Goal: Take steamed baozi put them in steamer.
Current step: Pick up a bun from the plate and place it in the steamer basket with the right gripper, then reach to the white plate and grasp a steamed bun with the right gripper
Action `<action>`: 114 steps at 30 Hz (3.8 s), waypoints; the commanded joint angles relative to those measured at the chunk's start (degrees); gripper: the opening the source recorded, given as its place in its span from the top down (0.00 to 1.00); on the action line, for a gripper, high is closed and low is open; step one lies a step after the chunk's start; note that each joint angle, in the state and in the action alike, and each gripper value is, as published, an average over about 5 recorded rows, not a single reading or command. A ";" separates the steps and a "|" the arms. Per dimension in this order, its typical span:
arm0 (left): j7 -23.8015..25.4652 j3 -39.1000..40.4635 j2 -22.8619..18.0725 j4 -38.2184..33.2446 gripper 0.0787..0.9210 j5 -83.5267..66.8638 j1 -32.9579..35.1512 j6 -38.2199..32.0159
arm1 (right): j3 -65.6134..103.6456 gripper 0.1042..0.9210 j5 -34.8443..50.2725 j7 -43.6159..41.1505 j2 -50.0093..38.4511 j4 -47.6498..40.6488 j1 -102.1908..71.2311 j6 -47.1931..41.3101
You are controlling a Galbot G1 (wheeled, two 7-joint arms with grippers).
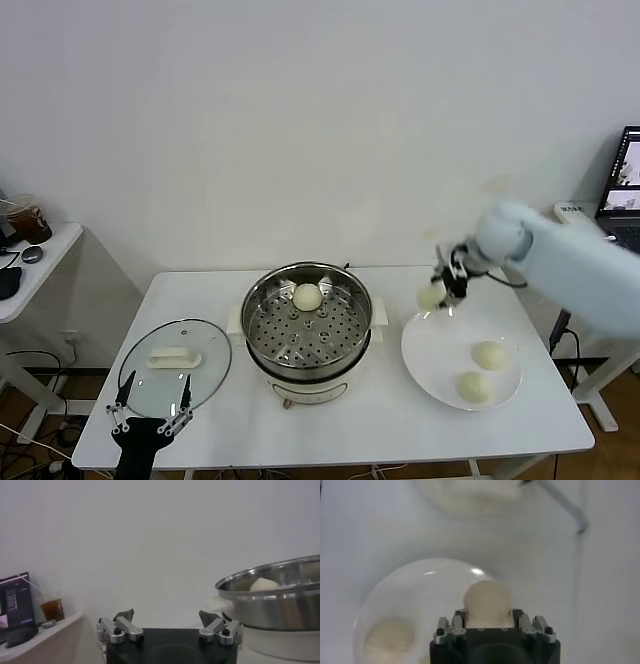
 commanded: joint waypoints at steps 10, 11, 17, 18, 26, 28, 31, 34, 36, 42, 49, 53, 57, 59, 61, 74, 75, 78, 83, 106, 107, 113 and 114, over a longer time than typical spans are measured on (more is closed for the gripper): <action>0.07 -0.10 0.64 -0.07 0.12 -0.84 -1.26 -0.04 | -11.12 0.46 23.85 12.01 30.24 -0.68 6.88 -17.67; 0.08 -0.21 0.58 -0.15 0.12 -0.83 -1.20 -0.06 | -11.11 0.46 23.92 12.40 31.69 -1.58 5.97 -17.91; 0.07 -0.62 -0.12 -0.32 0.12 -0.98 -1.42 -0.10 | -11.22 0.45 22.72 13.99 39.03 -8.21 0.60 -18.18; 0.06 -0.59 -0.17 -0.33 0.12 -0.99 -1.45 -0.12 | -11.23 0.45 22.42 14.06 39.76 -9.04 -0.10 -18.18; 0.00 -0.60 -0.50 -0.01 0.12 -1.28 -2.27 -0.16 | -11.52 0.45 19.32 14.45 43.19 -14.43 -4.48 -18.15; -0.01 -0.62 -0.49 0.19 0.12 -1.41 -2.37 -0.16 | -11.37 0.45 18.50 14.49 43.56 -15.53 -5.38 -18.14; -0.01 -0.62 -0.37 0.38 0.12 -1.46 -2.40 -0.16 | -11.07 0.45 17.73 14.59 43.78 -16.56 -6.37 -18.13; -0.01 -0.71 -0.31 0.37 0.12 -1.52 -2.46 -0.15 | -10.70 0.45 17.02 14.73 43.82 -17.37 -6.61 -18.14; 0.00 -0.74 -0.30 0.32 0.12 -1.52 -2.50 -0.15 | -10.58 0.45 16.71 14.75 43.76 -17.76 -6.39 -18.14; 0.03 -0.46 -0.46 0.13 0.12 -1.38 -2.53 -0.14 | -10.48 0.45 16.56 14.57 43.35 -17.98 -5.62 -18.17; 0.03 -0.42 -0.53 0.04 0.12 -1.35 -2.53 -0.15 | -9.78 0.42 16.03 14.05 41.80 -17.17 -5.36 -18.14; 0.02 -0.56 -0.48 0.01 0.12 -1.37 -2.38 -0.16 | -8.60 0.28 15.36 10.31 37.19 -12.81 -1.71 -17.85; 0.02 -0.61 -0.33 0.03 0.12 -1.46 -2.37 -0.14 | -8.90 0.17 12.12 2.64 28.30 -5.67 5.36 -14.54; 0.02 -0.61 -0.15 0.21 0.12 -1.54 -2.51 -0.13 | -9.59 0.13 10.59 -1.83 22.29 -1.54 9.61 -11.16; 0.02 -0.61 0.14 0.47 0.12 -1.65 -2.66 -0.14 | -9.90 0.12 10.19 -5.38 16.17 2.08 12.69 -7.87; 0.11 0.33 0.81 1.80 0.12 -1.82 -4.00 -0.11 | -12.21 0.12 -4.74 -11.61 -21.52 20.20 6.63 4.94; 0.11 0.45 0.83 1.84 0.12 -1.73 -3.90 -0.12 | -11.60 0.12 -5.88 -11.29 -22.60 20.09 4.64 5.41; 0.10 0.65 0.82 1.88 0.12 -1.39 -3.75 -0.13 | -9.18 0.12 -9.45 -10.09 -24.84 19.31 -2.00 6.56; 0.09 0.63 0.53 1.61 0.12 -1.00 -3.59 -0.06 | -1.81 0.12 -13.88 -7.50 -25.94 17.33 -13.82 7.30; 0.00 -0.04 -0.93 1.97 0.12 0.53 -2.44 -0.02 | 19.68 0.12 -21.23 -2.27 -18.03 4.59 -41.09 7.91; 0.00 -0.14 -0.91 1.98 0.12 0.51 -2.43 -0.02 | 20.04 0.12 -21.30 -2.17 -17.43 3.79 -41.36 7.85; -0.02 -0.78 -0.79 1.87 0.12 0.41 -2.03 -0.07 | 20.83 0.12 -21.42 -1.05 -13.91 0.10 -41.93 7.78; -0.02 -0.87 -0.79 1.86 0.12 0.41 -1.99 -0.09 | 20.94 0.12 -21.38 -0.86 -13.30 -0.34 -41.94 7.72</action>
